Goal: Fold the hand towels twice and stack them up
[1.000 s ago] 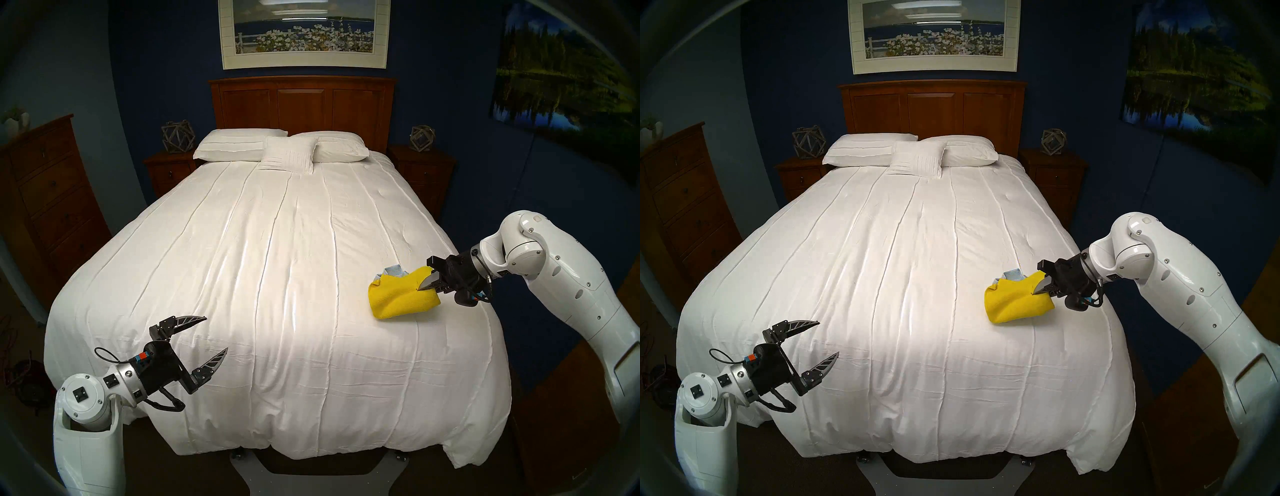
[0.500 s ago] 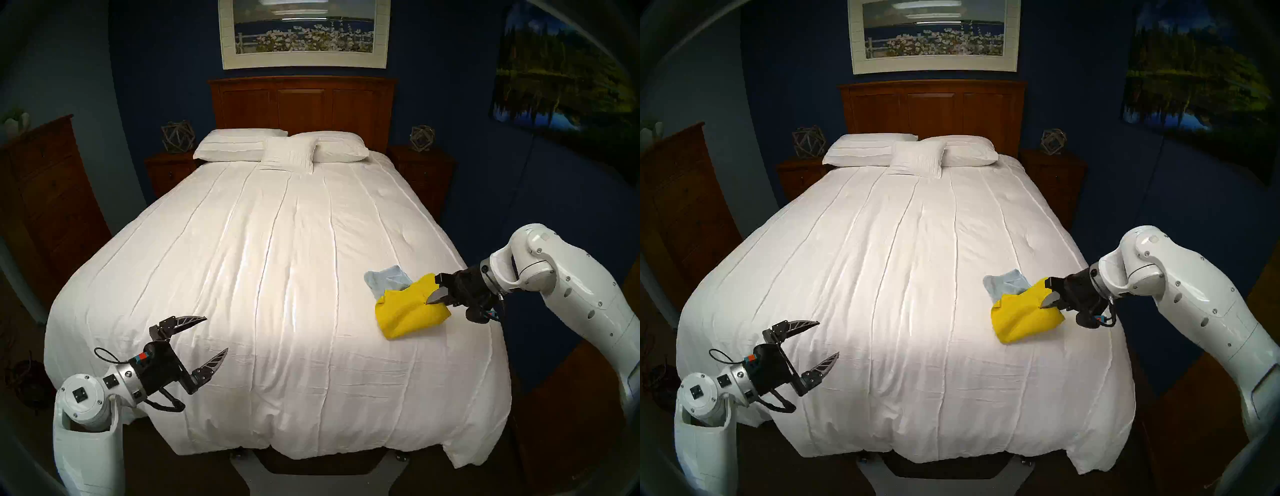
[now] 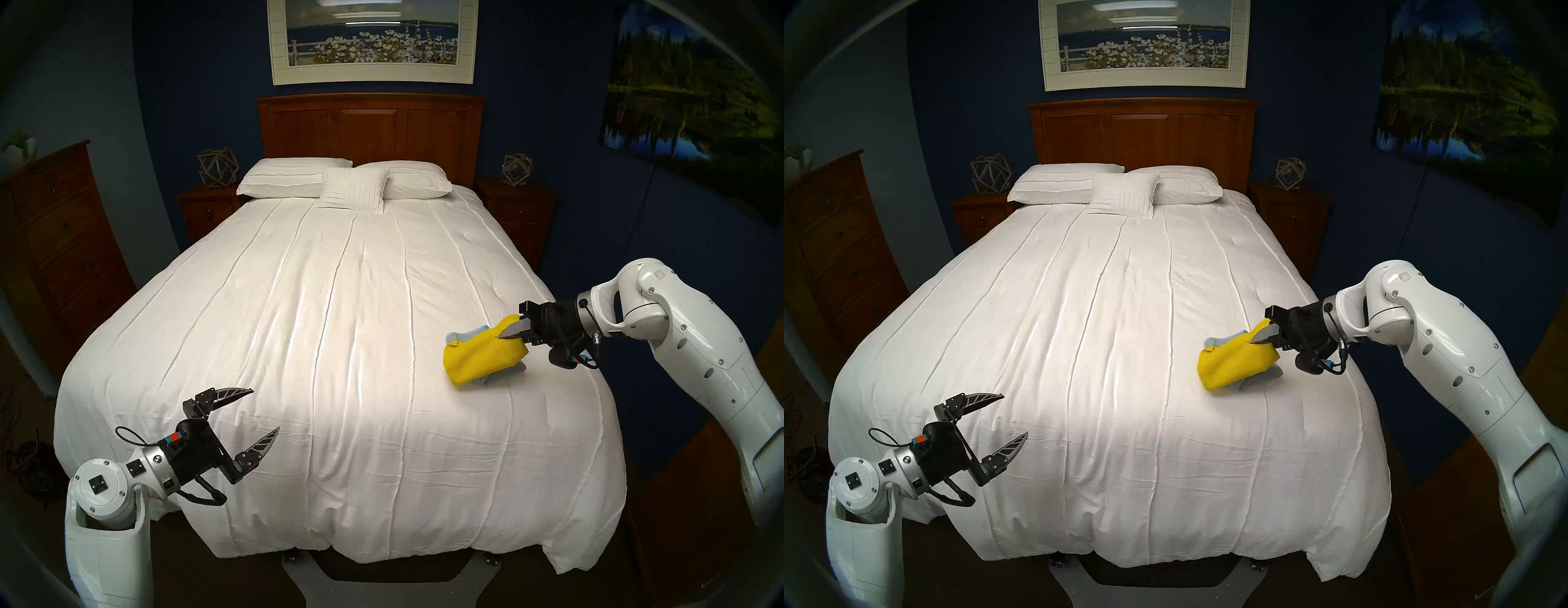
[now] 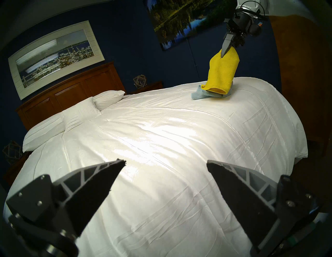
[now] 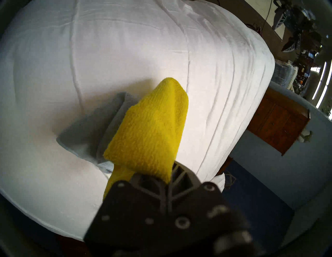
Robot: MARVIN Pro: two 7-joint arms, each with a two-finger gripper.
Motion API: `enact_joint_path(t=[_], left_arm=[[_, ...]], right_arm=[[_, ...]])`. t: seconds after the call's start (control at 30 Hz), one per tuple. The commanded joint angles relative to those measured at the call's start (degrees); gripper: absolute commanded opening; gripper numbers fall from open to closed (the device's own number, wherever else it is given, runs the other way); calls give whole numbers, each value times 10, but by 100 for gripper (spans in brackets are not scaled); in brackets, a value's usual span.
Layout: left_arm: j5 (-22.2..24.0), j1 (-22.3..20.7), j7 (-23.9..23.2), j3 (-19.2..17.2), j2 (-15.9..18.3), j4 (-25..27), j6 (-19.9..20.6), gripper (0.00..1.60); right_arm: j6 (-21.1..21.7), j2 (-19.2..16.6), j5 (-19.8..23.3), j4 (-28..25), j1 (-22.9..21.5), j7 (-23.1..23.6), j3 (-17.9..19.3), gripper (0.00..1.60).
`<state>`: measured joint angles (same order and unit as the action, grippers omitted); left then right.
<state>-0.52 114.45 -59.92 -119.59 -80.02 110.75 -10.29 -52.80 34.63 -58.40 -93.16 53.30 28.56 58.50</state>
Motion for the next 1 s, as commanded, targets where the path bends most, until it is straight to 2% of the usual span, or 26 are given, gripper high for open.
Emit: enact_joint_path(t=[0.0,0.03,0.07,0.13,0.2,0.23,0.37,0.53,0.67,0.77,0.97], left_arm=[[4,0,-1,-1,-1,9,0,160],[4,0,-1,-1,-1,9,0,160],[4,0,-1,-1,-1,9,0,160],[4,-1,-1,-1,-1,9,0,160],[4,0,-1,-1,-1,9,0,160],[4,0,-1,-1,-1,9,0,160],[5,0,-1,-1,-1,10,0,160],[5,0,-1,-1,-1,10,0,160],[5,0,-1,-1,-1,10,1,160],[5,0,-1,-1,-1,11,1,160],[5,0,-1,-1,-1,11,1,160]], right_arm=[[14,77,-20,42,-56,-9,-8,0],[24,66,-17,39,-60,-16,-17,0],[12,83,-25,53,-71,-8,-14,0],[7,88,-27,60,-81,-11,-13,0],[-4,90,-32,64,-82,-11,-6,0],[-9,88,-32,72,-94,-14,-16,0],[-22,80,-34,83,-95,-19,-15,0],[-22,43,-16,66,-89,-16,-26,0],[-22,22,-10,74,-72,-19,-33,0],[-22,19,-19,79,-67,-27,-47,0],[-22,31,-67,102,-76,-59,-81,0]])
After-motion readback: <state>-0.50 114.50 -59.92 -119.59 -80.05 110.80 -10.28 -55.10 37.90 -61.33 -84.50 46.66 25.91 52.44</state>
